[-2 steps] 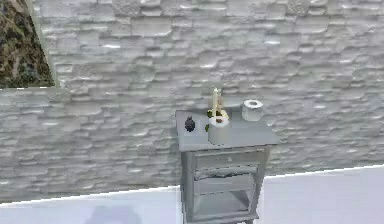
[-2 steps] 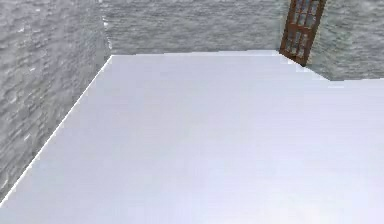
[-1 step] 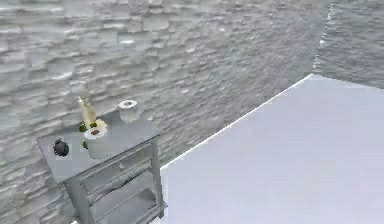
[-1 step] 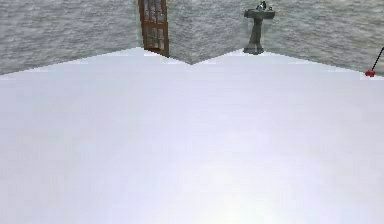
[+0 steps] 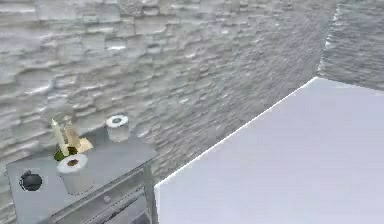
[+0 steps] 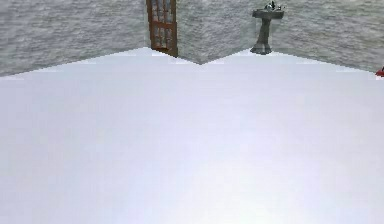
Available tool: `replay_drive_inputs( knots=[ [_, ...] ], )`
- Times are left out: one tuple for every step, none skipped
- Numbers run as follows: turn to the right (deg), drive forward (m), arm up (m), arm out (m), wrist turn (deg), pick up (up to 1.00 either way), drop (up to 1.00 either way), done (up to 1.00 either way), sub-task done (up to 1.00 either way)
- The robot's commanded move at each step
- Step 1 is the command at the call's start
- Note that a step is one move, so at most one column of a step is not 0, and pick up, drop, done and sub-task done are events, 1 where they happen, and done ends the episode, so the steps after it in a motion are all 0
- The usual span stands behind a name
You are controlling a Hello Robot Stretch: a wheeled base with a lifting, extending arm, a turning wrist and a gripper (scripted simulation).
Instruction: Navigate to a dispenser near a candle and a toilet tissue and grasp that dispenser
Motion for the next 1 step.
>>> replay_drive_inputs(
  knots=[
    [-42.0,0.00,0.00,0.00,0.0,0.00,0.00,0.00,0.00]
  ],
)
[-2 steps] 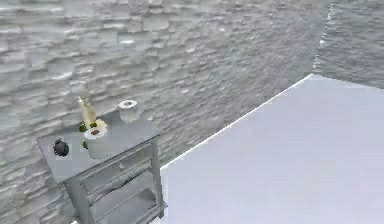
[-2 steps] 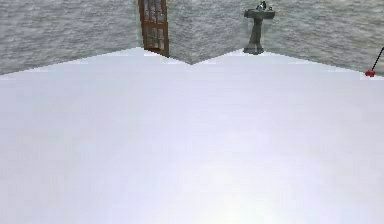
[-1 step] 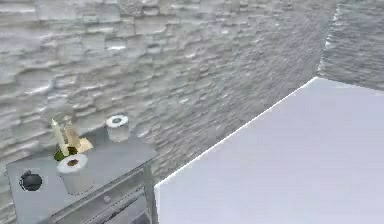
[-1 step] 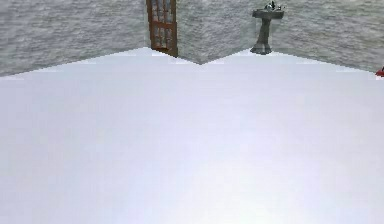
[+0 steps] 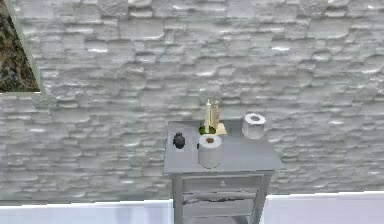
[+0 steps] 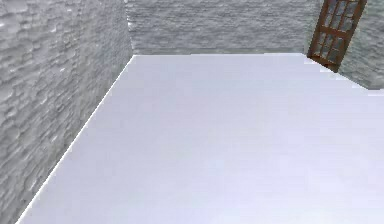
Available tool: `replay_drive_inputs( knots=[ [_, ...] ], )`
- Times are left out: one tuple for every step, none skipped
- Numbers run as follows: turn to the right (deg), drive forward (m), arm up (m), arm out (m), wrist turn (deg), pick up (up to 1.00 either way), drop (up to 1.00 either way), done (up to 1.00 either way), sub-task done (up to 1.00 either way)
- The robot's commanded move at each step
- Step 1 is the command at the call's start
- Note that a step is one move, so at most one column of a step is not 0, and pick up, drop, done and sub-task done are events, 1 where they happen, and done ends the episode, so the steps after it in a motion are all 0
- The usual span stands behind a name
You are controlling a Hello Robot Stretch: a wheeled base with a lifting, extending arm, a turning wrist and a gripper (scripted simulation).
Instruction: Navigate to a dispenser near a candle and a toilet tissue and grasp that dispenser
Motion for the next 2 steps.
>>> replay_drive_inputs(
  knots=[
    [0.0,0.15,0.00,0.00,0.0,0.00,0.00,0.00,0.00],
    [-45.0,0.00,0.00,0.00,0.0,0.00,0.00,0.00,0.00]
  ],
)
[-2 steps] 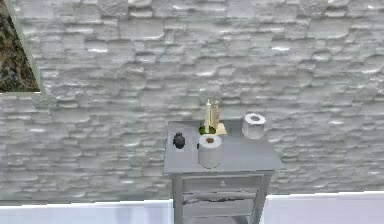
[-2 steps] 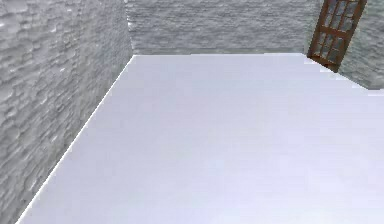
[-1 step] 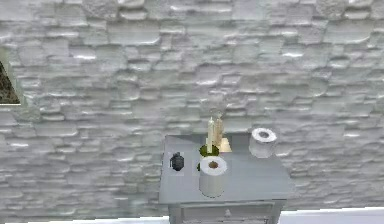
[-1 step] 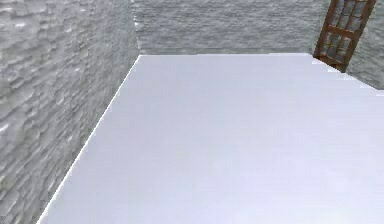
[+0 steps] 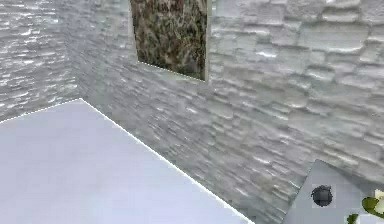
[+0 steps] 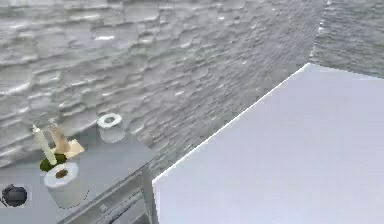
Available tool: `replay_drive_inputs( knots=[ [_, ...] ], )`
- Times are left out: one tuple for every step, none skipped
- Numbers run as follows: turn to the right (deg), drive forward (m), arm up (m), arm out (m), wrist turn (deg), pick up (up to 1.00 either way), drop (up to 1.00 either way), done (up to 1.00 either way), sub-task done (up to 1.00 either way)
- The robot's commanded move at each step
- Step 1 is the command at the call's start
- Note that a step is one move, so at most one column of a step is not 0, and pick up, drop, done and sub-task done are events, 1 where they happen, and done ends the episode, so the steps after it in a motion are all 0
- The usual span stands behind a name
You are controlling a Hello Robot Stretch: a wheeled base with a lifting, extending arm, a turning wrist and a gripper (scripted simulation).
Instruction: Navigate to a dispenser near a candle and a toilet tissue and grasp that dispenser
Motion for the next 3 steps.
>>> replay_drive_inputs(
  knots=[
    [-30.0,0.00,0.00,0.00,0.0,0.00,0.00,0.00,0.00],
    [0.0,0.00,0.50,0.00,0.0,0.00,0.00,0.00,0.00],
    [0.0,0.00,0.38,0.00,0.0,0.00,0.00,0.00,0.00]
  ],
)
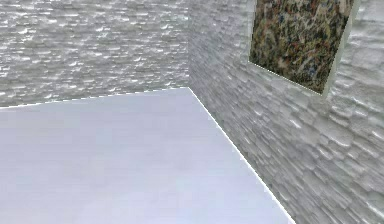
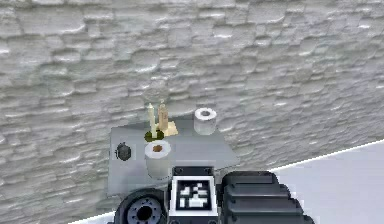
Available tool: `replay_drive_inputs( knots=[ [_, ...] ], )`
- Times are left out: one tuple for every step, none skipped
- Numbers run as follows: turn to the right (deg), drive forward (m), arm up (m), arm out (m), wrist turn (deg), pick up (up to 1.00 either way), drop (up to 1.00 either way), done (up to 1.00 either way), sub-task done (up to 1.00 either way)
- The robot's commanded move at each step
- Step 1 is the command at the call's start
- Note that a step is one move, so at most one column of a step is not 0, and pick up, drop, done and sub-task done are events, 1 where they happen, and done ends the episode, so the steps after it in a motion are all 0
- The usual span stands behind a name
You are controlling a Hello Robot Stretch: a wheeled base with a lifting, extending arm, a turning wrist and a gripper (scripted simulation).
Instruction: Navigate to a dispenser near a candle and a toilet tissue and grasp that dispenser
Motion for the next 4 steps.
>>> replay_drive_inputs(
  knots=[
    [0.0,0.00,0.00,0.50,0.0,0.00,0.00,0.00,0.00],
    [0.0,0.00,0.00,0.00,45.0,0.00,0.00,0.00,0.00],
    [0.0,0.00,0.00,0.00,45.0,0.00,0.00,0.00,0.00],
    [0.0,0.00,0.00,0.00,42.0,0.00,0.00,0.00,0.00]
  ],
)
